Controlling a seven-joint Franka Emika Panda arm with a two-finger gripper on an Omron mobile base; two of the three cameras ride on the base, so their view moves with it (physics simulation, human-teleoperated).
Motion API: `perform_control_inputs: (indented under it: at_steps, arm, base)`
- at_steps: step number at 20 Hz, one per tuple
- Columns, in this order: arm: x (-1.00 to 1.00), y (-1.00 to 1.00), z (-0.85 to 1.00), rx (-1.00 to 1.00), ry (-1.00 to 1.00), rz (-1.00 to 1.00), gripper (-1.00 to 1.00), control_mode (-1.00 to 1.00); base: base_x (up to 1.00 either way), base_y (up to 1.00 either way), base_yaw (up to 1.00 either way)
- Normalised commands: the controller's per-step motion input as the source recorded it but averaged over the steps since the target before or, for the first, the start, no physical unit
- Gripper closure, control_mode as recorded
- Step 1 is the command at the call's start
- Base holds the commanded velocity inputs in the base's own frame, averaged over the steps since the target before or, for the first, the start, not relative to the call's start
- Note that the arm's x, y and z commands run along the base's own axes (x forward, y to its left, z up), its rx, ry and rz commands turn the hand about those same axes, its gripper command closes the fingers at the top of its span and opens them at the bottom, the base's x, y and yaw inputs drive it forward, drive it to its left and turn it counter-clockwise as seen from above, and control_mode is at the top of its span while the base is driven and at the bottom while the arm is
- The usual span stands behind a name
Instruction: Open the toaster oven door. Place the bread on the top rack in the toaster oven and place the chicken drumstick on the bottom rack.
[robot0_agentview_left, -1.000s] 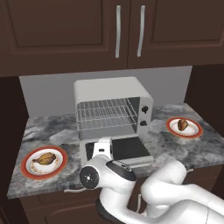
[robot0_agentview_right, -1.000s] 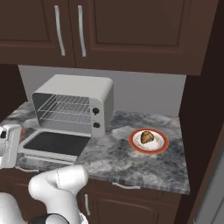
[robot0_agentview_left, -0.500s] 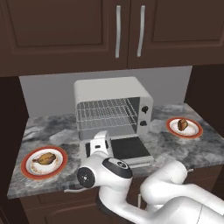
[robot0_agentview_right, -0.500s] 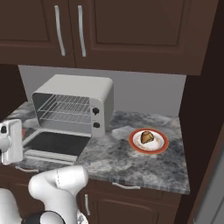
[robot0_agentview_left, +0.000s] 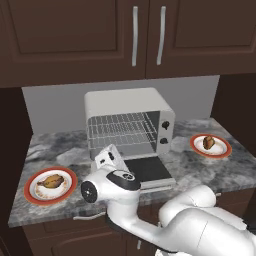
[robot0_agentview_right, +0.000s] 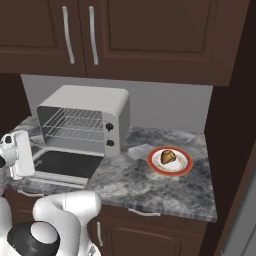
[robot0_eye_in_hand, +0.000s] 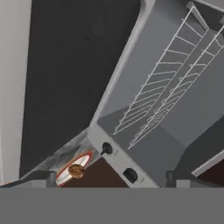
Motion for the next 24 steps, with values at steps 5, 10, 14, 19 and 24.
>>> perform_control_inputs:
  at_steps: [5, 10, 14, 19, 24]
  arm:
    - [0.33, 0.02, 0.02, -0.28, 0.32, 0.00, -1.00, -1.00]
    - [0.34, 0.02, -0.05, -0.28, 0.14, 0.05, -1.00, -1.00]
    - [0.08, 0.09, -0.07, -0.25, 0.06, 0.13, -1.00, -1.00]
    - [0.05, 0.00, -0.01, -0.07, 0.02, 0.11, -1.00, -1.00]
    - [0.14, -0.03, 0.00, 0.00, 0.00, 0.10, -1.00, -1.00]
  base:
    - [0.00, 0.00, 0.00]
    - [0.00, 0.00, 0.00]
    - [0.00, 0.00, 0.00]
    - [0.00, 0.00, 0.00]
    - [0.00, 0.00, 0.00]
